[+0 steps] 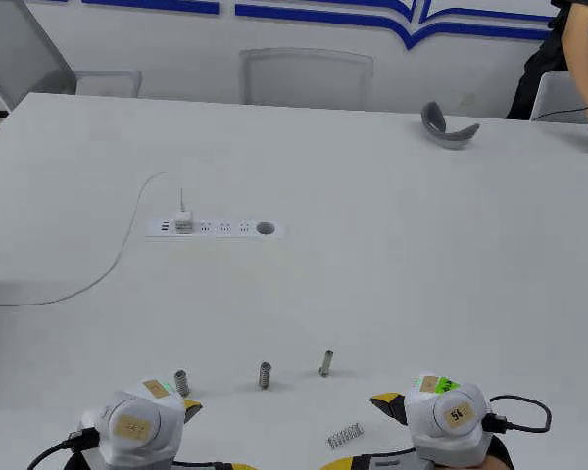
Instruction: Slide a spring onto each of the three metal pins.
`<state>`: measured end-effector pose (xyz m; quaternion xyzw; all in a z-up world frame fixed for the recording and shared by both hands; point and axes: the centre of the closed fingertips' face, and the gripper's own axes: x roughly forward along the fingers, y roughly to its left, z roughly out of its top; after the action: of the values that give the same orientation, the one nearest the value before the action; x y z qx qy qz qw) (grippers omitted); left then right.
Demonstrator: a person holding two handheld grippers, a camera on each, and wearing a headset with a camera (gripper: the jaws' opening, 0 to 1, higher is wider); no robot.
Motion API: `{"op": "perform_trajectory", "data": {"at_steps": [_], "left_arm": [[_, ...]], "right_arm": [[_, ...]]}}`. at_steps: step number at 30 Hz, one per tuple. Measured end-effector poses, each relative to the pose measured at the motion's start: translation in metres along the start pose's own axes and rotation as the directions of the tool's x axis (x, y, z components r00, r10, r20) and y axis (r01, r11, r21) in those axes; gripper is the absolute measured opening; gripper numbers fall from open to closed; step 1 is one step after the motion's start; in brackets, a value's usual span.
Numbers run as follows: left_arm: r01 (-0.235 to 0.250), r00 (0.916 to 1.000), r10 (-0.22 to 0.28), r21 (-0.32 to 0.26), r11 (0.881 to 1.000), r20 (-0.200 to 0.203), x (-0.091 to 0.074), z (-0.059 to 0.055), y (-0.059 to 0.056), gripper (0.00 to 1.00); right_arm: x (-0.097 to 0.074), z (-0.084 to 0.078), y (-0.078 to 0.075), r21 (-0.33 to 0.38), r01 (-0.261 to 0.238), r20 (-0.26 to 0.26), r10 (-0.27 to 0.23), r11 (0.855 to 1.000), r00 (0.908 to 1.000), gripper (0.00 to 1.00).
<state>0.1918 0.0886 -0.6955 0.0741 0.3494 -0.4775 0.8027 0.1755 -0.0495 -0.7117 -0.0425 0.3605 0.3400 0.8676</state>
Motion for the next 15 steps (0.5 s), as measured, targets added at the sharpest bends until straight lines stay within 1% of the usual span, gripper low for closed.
{"op": "perform_trajectory", "data": {"at_steps": [3, 7, 9, 15], "left_arm": [[0.012, 0.9999, -0.012, 0.007, 1.000, -0.008, 0.007, 0.002, -0.004, 0.76], [0.020, 0.9997, -0.019, 0.014, 1.000, -0.014, 0.014, 0.006, -0.007, 0.77], [0.024, 0.9996, -0.024, 0.015, 1.000, -0.013, 0.018, 0.008, -0.009, 0.77], [0.050, 0.9983, -0.049, 0.030, 0.998, -0.030, 0.030, 0.010, -0.015, 0.77]], "right_arm": [[-0.006, 0.000, -0.002, 0.021, 0.002, 0.016, -0.002, 1.000, 0.9999, 0.81], [-0.012, -0.004, -0.005, 0.019, 0.011, 0.008, -0.011, 1.000, 0.9999, 0.83], [-0.016, -0.005, -0.008, 0.022, 0.015, 0.012, -0.015, 1.000, 0.9998, 0.83], [-0.024, -0.006, -0.011, 0.036, 0.022, 0.022, -0.022, 0.999, 0.9995, 0.85]]}}
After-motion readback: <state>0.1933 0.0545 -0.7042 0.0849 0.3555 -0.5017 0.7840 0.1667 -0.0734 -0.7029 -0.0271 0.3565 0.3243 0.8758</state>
